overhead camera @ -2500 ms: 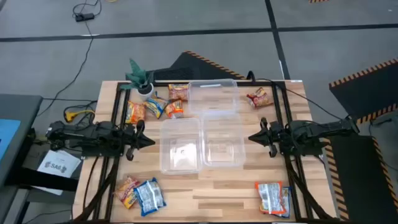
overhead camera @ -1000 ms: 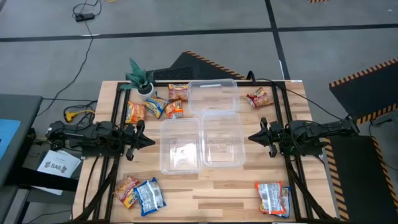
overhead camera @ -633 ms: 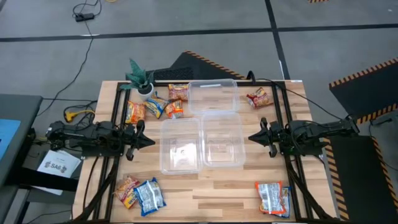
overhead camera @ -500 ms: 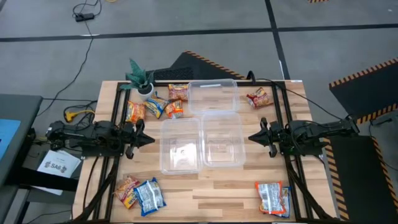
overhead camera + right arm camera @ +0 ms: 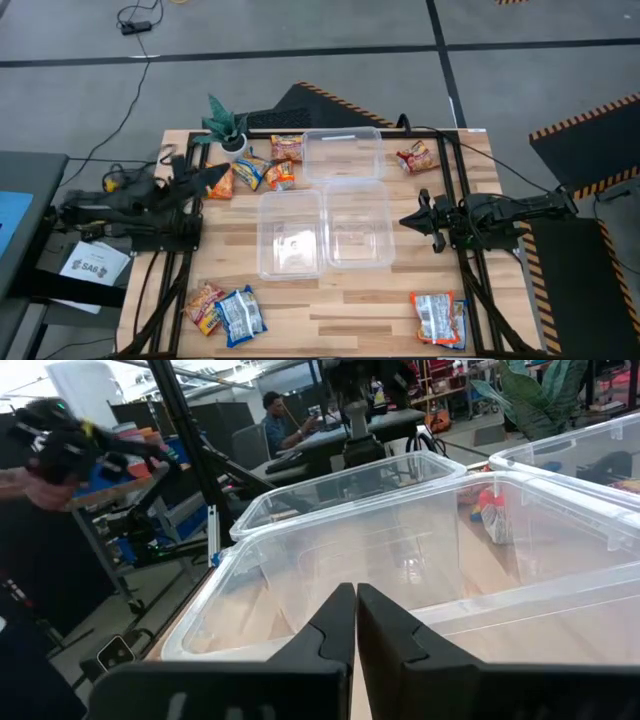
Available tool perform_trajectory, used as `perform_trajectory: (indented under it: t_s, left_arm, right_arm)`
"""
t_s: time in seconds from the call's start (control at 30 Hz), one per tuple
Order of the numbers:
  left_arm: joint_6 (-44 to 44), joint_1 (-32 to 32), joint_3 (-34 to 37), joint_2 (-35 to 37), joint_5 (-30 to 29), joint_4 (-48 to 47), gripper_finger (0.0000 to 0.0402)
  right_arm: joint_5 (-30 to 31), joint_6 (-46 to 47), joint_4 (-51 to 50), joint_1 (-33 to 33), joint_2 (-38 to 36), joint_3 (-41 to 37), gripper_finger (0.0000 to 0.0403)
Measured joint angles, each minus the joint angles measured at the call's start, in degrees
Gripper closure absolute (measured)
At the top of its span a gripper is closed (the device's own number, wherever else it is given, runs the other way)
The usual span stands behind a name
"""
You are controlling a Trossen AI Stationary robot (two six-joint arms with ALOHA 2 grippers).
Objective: Sort Maruchan noodles
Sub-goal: Put the top left orange noodle pack into the top transparent bin
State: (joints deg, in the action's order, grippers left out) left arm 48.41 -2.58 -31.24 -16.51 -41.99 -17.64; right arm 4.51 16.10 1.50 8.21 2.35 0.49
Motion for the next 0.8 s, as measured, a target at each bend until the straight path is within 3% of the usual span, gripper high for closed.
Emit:
perform_trajectory:
  t_s: [0.13,0.23,0.33,0.5,0.8]
  left_arm:
    - [14.3,5.5,-14.7,-10.9,-1.0,-39.7,0.0261]
    - [22.0,9.8,-16.2,-16.1,1.5,-53.4,0.0219]
    - [22.6,14.3,-13.3,-18.2,5.9,-52.5,0.0189]
    - [15.7,22.0,-7.1,-22.2,15.6,-41.3,0.0164]
    - [6.1,33.0,-6.4,-29.4,22.0,-36.2,0.0161]
  right_arm:
    - [0.0,0.0,0.0,0.0,0.0,0.0,0.0365]
    - [0.0,0.0,0.0,0.0,0.0,0.0,0.0365]
    - [0.0,0.0,0.1,0.0,0.0,0.0,0.0365]
    - [0.0,0.0,0.2,0.0,0.0,0.0,0.0365]
    - [0.0,0.0,0.2,0.0,0.0,0.0,0.0365]
